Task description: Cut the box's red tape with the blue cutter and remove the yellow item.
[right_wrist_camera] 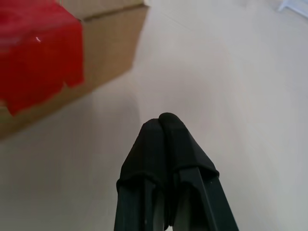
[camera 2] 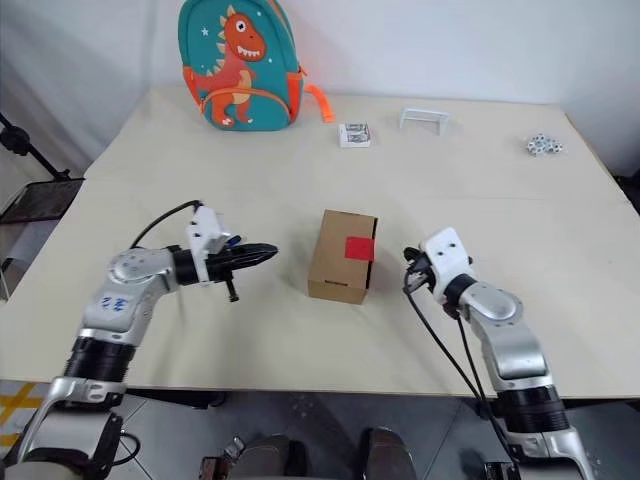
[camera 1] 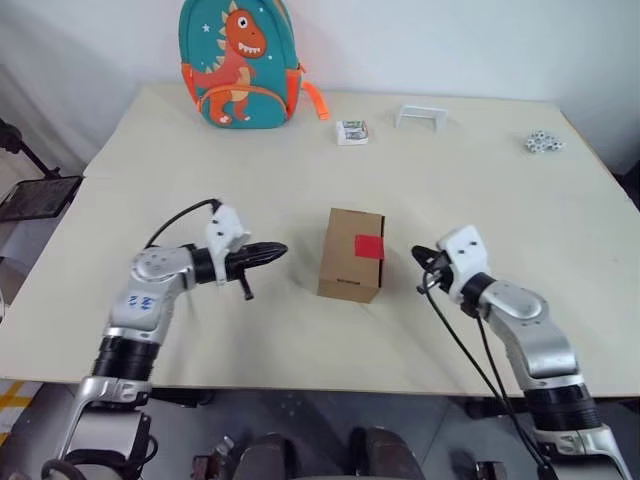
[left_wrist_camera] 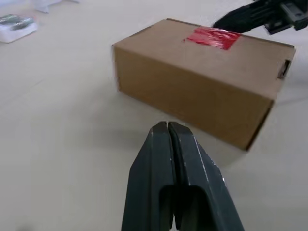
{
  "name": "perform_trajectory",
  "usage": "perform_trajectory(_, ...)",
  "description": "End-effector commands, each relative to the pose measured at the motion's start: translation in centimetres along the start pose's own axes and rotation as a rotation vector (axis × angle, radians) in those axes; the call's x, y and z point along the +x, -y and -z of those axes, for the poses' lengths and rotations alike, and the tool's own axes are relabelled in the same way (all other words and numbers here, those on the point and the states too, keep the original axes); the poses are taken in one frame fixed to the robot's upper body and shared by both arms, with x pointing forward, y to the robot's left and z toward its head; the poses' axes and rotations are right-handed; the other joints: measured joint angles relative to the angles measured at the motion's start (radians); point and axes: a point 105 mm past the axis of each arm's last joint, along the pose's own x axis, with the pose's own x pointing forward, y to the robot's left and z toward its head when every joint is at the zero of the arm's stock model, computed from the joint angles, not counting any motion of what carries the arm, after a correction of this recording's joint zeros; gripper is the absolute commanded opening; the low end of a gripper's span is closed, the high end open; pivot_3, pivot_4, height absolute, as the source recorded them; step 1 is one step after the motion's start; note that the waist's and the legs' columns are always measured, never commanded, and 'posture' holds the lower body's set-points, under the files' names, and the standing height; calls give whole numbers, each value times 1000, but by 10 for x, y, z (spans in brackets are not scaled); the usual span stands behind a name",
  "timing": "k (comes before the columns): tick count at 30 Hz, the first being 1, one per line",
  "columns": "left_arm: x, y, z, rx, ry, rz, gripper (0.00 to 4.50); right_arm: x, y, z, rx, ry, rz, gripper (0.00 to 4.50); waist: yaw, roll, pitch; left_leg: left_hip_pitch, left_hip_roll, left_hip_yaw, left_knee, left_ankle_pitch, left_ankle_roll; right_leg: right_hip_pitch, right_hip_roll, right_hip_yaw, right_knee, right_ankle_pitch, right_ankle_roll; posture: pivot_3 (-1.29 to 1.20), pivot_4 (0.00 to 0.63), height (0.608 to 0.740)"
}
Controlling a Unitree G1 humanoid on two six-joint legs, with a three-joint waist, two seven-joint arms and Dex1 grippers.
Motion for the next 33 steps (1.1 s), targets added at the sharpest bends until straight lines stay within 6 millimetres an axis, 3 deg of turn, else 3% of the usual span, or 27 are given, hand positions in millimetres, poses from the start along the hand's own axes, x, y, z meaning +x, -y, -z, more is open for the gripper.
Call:
perform_trajectory(1, 15, 1, 3, 33, -55, 12, 29, 14, -9, -12, 10, 17, -34, 0, -4, 0, 0, -1, 0, 1, 0, 0, 0, -2, 0, 0, 0, 0, 0, 0, 150, 740)
perform_trajectory(5, 23, 7, 8, 46, -96, 52, 29, 25, -16, -17, 20, 27, -68, 0, -9, 0, 0, -11, 0, 3, 3, 1, -1, -16, 0, 0, 12, 0, 0, 0, 150, 740)
perform_trajectory(12, 38, 35, 5, 10, -98, 205, 29, 37, -30, -23, 43, 36, -193, 0, -12, 0, 0, -13, -1, 2, 7, 1, -1, -17, -1, 0, 15, 0, 0, 0, 150, 740)
perform_trajectory(18, 31, 85, 3, -19, -70, 450, 29, 39, -49, -23, 16, 36, -426, 0, -23, 0, 0, -13, 0, 2, 8, 1, -1, -16, -2, 0, 15, 0, 0, 0, 150, 740)
perform_trajectory(25, 32, 104, 1, -37, -62, 518, 29, 46, -44, -12, -47, -33, -495, 0, -23, 0, 0, -13, 0, 1, 11, 1, 0, -14, -3, 4, 15, 0, 0, 0, 150, 740)
perform_trajectory(33, 39, 106, -4, -48, -46, 508, 29, 60, -24, -1, -116, -130, -428, 0, -24, 0, 0, -13, 1, -1, 12, 1, 0, -13, -4, 4, 16, 0, 0, 0, 150, 740)
